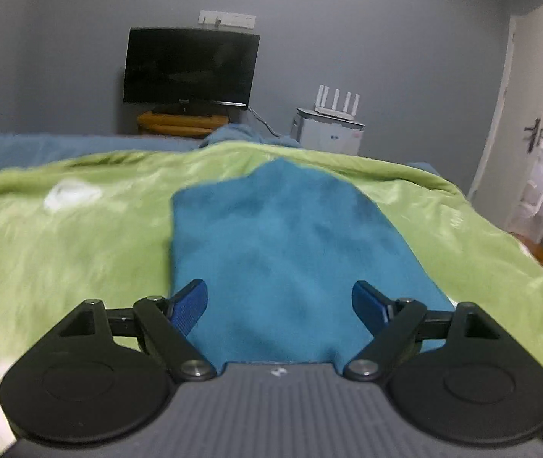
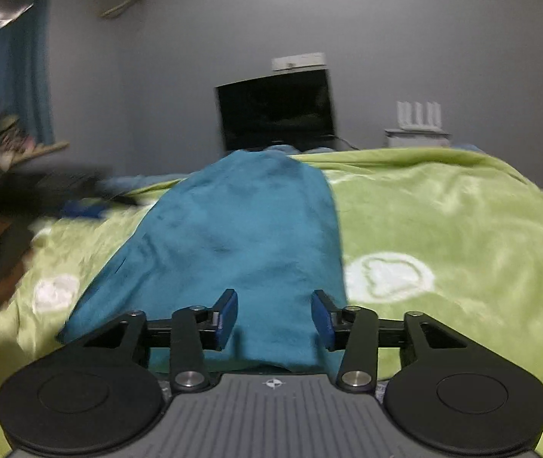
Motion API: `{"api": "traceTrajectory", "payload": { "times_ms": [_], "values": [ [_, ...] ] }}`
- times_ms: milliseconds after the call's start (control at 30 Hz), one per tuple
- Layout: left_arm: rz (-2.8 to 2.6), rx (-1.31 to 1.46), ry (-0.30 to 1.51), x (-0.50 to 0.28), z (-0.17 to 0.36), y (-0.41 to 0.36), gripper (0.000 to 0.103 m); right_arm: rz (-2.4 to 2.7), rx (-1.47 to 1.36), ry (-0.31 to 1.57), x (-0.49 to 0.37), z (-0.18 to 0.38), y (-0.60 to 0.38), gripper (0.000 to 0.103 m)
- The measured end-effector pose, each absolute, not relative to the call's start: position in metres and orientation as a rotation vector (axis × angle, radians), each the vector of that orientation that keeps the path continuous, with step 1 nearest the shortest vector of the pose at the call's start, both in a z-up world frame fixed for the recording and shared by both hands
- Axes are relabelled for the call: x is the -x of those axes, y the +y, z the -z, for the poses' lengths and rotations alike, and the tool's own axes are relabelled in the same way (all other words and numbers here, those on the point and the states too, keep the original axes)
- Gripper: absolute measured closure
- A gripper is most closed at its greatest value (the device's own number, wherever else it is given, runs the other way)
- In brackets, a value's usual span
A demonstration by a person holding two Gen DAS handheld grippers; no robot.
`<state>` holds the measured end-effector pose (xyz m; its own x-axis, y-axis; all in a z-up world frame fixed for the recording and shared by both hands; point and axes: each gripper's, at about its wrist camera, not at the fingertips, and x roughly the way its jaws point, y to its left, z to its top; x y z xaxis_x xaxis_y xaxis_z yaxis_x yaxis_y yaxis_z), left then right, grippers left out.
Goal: Fold large clothes
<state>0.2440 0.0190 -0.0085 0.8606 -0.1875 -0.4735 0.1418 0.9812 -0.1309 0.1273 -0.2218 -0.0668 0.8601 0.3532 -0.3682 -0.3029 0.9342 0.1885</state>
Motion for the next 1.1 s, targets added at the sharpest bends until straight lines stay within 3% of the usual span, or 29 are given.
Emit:
{"api": "traceTrajectory", "payload": {
  "times_ms": [200,300,500,700,900,1100],
  "values": [
    [0.125,-0.032,0.602,-0.332,0.027,-0.028,0.019,-0.376,-0.148,0.448,-0.13,0.079,-0.221,0.052],
    [0.068,-0.108,0.624,-0.361,0.039,-0.043,0.001,-0.393,-0.136,0.458,-0.136,0.078,-0.217,0.05],
    [0.054,-0.053,0.709,-0.385,0.041,-0.036,0.0,-0.415,-0.142,0.45,-0.138,0.083,-0.218,0.048],
    [0.08,-0.026,0.642,-0.311,0.027,-0.018,0.0,-0.413,-0.134,0.444,-0.134,0.084,-0.215,0.043],
    [0.132,-0.14,0.824,-0.22,0.054,0.001,0.0,-0.384,-0.129,0.437,-0.122,0.088,-0.217,0.043],
    [0.131,-0.026,0.809,-0.131,0.045,0.035,0.0,-0.312,-0.141,0.487,-0.094,0.081,-0.223,0.036]
  ]
}}
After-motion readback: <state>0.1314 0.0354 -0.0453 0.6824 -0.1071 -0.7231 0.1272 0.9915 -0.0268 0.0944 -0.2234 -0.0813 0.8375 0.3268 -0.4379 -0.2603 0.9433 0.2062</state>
